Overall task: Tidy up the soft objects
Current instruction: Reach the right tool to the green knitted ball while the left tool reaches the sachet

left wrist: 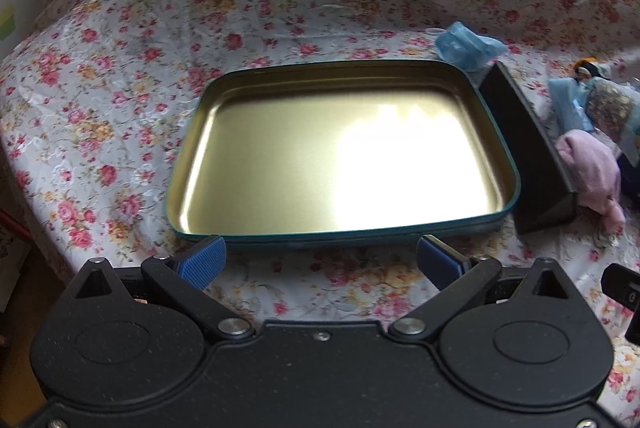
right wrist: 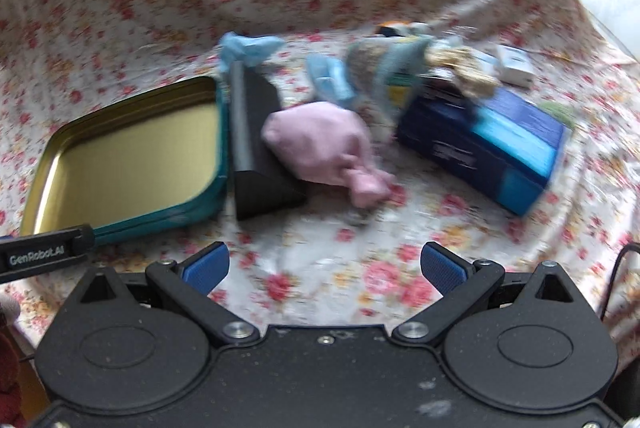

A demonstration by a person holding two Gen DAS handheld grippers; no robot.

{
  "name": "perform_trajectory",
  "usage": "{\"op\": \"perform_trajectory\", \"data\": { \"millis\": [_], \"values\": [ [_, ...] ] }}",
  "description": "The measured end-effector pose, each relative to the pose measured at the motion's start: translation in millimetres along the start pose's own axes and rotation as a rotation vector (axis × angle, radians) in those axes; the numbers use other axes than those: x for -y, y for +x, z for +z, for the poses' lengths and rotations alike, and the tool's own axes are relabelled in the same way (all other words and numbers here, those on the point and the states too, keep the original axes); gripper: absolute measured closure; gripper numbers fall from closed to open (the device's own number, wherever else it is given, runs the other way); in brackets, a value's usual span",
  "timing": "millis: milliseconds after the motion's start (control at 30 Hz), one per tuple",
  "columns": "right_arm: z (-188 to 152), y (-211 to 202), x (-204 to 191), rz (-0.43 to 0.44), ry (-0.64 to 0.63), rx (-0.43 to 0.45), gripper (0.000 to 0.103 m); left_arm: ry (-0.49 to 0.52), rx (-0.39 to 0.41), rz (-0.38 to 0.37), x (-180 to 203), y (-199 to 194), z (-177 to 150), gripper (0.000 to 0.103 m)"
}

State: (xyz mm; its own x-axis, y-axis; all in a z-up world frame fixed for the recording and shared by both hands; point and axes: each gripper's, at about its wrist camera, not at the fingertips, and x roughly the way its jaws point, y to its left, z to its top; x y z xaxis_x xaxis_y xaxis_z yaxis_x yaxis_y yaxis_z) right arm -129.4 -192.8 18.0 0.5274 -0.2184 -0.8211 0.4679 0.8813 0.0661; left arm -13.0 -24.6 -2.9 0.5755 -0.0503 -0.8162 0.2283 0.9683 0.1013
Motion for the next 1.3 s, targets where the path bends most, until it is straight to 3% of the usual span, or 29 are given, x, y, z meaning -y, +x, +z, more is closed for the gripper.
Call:
{"op": "perform_trajectory", "data": {
  "millis": [133,433,633,767,867,1300],
  "values": [
    [-2.0,-6.7,31.0,-0.04,0.061,0.03,0.001,0.04,-0.001,-0.054,17.6,-3.0,-1.8,0.004],
    [2.2,-11.4,109.6,-0.076,0.255,0.066,0.023,0.114,0.024,-0.159,54.9,-12.6,-4.4,0.004],
    [8.5,-15.7,154.7,-0.171,0.327,0.122,0.022,0.162,0.033,-0.214,78.2,-14.6,-5.5,0.004],
    [17.5,-13.1,180.3,-0.203,0.365,0.161,0.013,0.199,0.047,-0.252,95.2,-15.5,-5.3,0.004],
    [27.3,-5.2,196.8,-0.232,0.392,0.17,0.013,0.21,0.051,-0.274,106.0,-15.4,-3.5,0.004],
    [73.5,45.6,230.4,-0.245,0.396,0.155,0.013,0.229,0.089,-0.362,157.8,-8.5,36.8,0.004]
  ]
}}
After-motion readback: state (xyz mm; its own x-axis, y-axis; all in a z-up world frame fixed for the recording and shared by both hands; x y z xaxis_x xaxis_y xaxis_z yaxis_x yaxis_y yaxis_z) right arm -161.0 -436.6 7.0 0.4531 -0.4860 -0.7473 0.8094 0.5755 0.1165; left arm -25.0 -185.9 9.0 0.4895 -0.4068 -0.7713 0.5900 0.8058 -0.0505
